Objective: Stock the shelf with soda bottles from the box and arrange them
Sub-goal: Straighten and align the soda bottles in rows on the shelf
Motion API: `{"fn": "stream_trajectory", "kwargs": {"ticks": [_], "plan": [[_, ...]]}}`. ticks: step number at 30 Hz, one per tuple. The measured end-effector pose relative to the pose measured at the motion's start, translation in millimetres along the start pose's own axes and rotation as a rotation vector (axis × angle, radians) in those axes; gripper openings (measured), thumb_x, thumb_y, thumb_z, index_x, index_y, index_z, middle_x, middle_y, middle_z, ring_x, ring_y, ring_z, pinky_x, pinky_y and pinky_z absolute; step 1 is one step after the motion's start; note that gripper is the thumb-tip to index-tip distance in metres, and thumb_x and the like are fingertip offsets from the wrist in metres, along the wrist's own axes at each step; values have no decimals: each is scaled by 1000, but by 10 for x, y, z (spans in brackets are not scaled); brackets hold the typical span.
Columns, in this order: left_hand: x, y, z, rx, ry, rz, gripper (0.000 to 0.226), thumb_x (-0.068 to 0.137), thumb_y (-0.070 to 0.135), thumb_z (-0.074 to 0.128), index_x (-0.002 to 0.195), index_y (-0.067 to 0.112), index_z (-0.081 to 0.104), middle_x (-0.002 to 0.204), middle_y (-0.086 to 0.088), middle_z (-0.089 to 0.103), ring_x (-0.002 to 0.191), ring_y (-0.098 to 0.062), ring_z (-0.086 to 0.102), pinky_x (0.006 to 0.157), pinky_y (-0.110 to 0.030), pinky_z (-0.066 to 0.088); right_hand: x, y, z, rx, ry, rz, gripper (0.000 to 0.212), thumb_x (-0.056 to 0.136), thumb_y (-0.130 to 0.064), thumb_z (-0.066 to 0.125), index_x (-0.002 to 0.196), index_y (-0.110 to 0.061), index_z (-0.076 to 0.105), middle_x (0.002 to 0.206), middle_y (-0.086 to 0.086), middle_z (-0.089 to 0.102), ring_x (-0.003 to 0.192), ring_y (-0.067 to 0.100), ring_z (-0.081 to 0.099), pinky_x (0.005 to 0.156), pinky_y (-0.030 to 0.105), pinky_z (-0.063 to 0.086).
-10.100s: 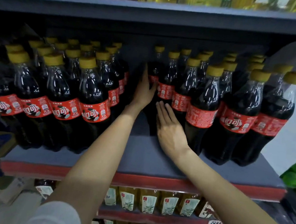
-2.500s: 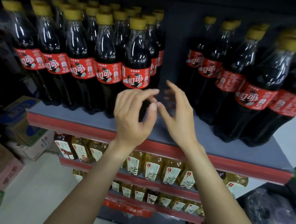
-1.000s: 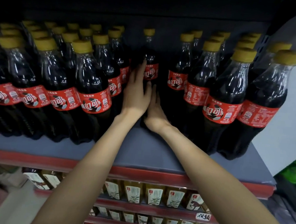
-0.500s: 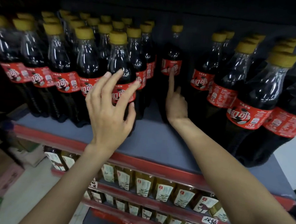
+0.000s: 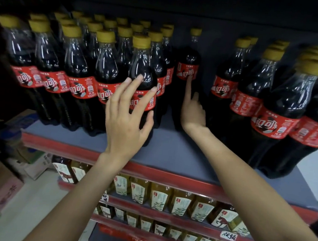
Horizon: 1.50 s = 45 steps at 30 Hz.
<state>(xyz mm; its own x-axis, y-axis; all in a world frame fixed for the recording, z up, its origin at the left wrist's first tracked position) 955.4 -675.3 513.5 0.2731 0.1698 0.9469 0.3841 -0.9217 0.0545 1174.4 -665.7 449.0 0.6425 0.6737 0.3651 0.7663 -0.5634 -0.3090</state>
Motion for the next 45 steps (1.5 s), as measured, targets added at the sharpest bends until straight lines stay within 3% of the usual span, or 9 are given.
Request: {"fn": "stream_trajectory", "kwargs": {"ticks": [3,6,12,17,23,28,34,38,45], "plan": [[25,208,-99,-248,94,33,32,86,4,62,117,10,59,124,-12,56,119,-27,48,104,-36,38,-282,12,-228,162,-37,-64,73,96,-14,50,153,-18,5,144,19,35,115,40,52,89,44,45],[119,457,148,-541,-14,-24,28,87,2,57,115,5,60,108,-7,65,104,-20,58,94,-28,44,-637,121,-543,308,91,-102,67,92,-11,56,150,-8,23,143,17,39,125,35,46,99,40,41],[302,503,1599,-919,-500,-588,59,89,18,65,141,14,38,134,-6,52,116,-13,53,101,-34,46,-865,365,-301,338,-23,56,85,92,-8,57,150,-2,-4,157,24,-2,147,36,2,117,35,10],[432,751,2000,-1079,-662,-563,73,90,17,63,149,16,20,148,-7,39,134,-18,40,112,-37,35,-764,353,-279,383,-10,124,88,90,1,53,146,4,-14,154,31,-5,145,41,0,119,37,8],[465,626,1871,-842,-569,-454,74,91,28,62,150,21,18,153,-2,33,136,-17,38,108,-33,35,-703,320,-335,337,60,114,87,86,8,49,148,2,-12,152,30,5,139,46,18,115,41,22],[377,280,1594,-665,-495,-456,74,93,33,57,152,21,13,153,-5,33,129,-11,43,96,-20,34,-568,323,-377,422,96,123,87,92,-8,55,152,-16,-7,142,25,33,109,47,54,88,49,48],[385,190,1495,-524,-454,-514,71,98,23,49,151,11,5,156,-14,20,145,-26,19,118,-38,20,-342,124,-283,427,-32,95,86,95,-14,49,151,-27,-15,152,17,32,113,39,57,93,48,48],[333,232,1444,-528,-433,-550,67,98,17,46,151,7,6,158,-14,12,147,-23,9,115,-24,6,-253,71,-215,463,-71,97,80,98,-35,44,148,-35,-17,155,13,29,115,38,57,95,50,48],[216,165,1436,-602,-473,-604,64,97,18,50,150,9,15,159,-10,13,147,-19,9,111,-16,3,-172,66,-147,470,-75,125,74,100,-35,39,149,-34,-16,153,14,32,116,36,56,96,47,48]]}}
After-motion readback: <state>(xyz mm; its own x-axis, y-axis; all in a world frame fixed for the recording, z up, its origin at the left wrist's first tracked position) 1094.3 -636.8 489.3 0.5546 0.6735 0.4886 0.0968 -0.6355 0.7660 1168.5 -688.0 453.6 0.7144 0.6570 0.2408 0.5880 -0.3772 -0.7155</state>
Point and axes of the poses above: each hand's wrist, its own x-axis towards the middle knuckle, its own z-axis out of the palm, y = z × x, the point moved 10 cm from there along x, towards the middle knuckle
